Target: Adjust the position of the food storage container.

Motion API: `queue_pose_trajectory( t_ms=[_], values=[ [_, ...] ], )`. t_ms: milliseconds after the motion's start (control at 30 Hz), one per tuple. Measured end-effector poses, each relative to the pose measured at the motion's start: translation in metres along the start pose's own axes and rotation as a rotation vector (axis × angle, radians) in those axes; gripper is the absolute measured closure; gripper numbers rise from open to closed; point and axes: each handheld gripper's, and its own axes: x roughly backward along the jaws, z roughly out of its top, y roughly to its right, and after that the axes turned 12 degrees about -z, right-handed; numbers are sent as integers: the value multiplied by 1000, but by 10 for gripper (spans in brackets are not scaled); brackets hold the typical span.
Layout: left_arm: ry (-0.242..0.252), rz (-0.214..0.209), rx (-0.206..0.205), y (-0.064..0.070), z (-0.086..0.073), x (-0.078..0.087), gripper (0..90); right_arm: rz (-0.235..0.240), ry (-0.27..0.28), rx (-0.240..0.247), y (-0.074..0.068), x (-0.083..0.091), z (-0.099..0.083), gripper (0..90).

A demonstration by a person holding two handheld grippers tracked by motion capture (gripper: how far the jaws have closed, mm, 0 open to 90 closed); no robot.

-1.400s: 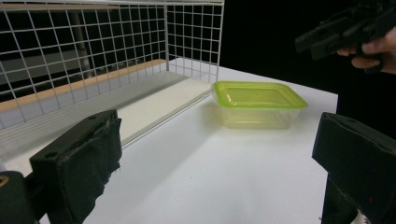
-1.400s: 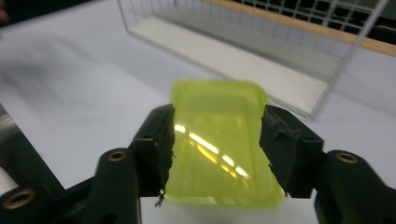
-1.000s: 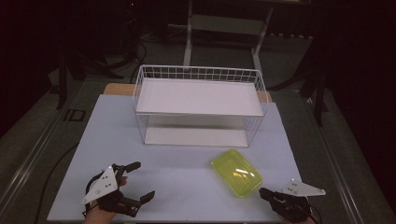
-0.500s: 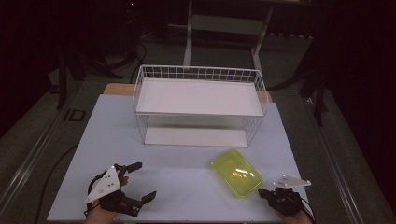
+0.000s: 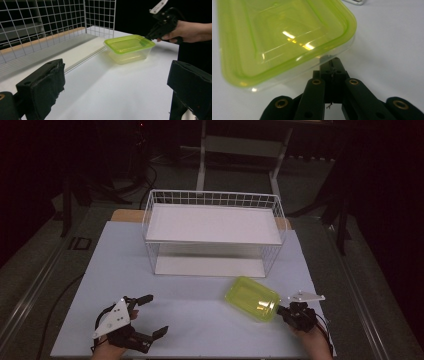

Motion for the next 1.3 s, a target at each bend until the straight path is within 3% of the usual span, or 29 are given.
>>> queue_pose_trajectory(
  t_ms=[200,600,867,1067,1300],
  values=[
    [-4,0,-1,0,0,0,21,-28,-14,12,4,-18,9,900],
    [-5,-7,6,-1,-1,-1,21,-2,31,36,3,-46,29,900],
    [-4,-6,4,-1,-1,0,21,-40,30,21,11,-35,23,900],
    [-3,-8,1,2,0,0,21,7,16,39,3,-39,24,900],
    [-5,-8,11,0,-1,0,21,47,49,80,-8,-55,38,900]
  ],
)
